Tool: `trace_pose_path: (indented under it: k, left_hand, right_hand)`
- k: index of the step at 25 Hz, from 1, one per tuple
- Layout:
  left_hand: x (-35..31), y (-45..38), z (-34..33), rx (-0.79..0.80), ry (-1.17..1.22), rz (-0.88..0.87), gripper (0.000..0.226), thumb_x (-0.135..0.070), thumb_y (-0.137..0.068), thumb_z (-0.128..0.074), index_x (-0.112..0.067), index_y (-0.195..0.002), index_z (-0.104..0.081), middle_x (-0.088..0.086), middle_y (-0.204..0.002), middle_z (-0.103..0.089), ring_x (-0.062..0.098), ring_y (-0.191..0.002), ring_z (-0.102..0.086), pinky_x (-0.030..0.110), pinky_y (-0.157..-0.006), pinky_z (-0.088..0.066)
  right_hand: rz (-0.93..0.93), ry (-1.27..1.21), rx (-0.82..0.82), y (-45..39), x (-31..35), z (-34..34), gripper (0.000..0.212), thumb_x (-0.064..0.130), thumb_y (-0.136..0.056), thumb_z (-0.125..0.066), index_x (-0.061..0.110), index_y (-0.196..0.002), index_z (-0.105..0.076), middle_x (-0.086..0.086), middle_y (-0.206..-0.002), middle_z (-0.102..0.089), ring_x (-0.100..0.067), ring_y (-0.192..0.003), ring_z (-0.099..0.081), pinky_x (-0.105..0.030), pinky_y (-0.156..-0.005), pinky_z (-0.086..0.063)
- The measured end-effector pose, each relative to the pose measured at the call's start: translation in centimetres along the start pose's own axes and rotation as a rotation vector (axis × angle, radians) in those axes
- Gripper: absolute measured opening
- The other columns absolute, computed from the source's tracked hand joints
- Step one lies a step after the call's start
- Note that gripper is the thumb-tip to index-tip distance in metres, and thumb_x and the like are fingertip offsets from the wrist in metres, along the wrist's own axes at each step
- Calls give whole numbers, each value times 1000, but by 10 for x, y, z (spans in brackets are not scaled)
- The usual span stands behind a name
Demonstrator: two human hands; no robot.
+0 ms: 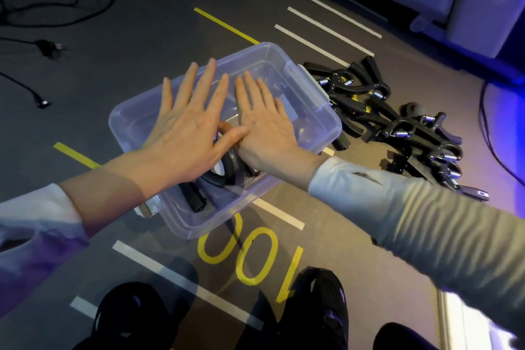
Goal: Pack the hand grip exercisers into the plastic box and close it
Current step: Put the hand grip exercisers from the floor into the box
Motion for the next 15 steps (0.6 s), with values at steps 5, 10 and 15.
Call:
trace_pose_path:
  k: [5, 10, 15]
  left_hand:
    - [-50, -12, 9, 67, 101, -120, 97, -76, -77, -10, -10, -147, -3, 14, -156, 4, 31, -143, -4, 48, -113, -10]
    - [-118, -23, 4, 102, 14, -354, 96, -70, -74, -4, -8, -147, -6, 15, -155, 2, 34, -142, -6, 52, -111, -11]
    - [-167, -34, -19, 144, -52, -450, 95, -73, -76, -5, -11, -147, -7, 9, -156, 8, 29, -142, 7, 53, -111, 1]
  right_hand:
    - [-27, 83, -139, 39, -59, 38, 79, 58, -93, -32, 14, -151, 1, -6, -159, 6, -22, -147, 4, -42, -118, -11]
    - [-218, 47, -324, 100, -140, 45, 80, 60, -92, -28, 10, -151, -5, -9, -159, -3, -23, -147, -4, -35, -118, -11]
    - [-609, -144, -352, 174, -216, 8, 78, 54, -95, -33, 9, -151, -2, -8, -159, -3, -21, -147, -3, -36, -119, -10]
Point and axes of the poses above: each hand's wrist, its own y-axis away from the middle knuckle, its own z-axis out of the back of the hand, x = y × z, the point moved 2 cm from there along -y, towards the middle knuckle
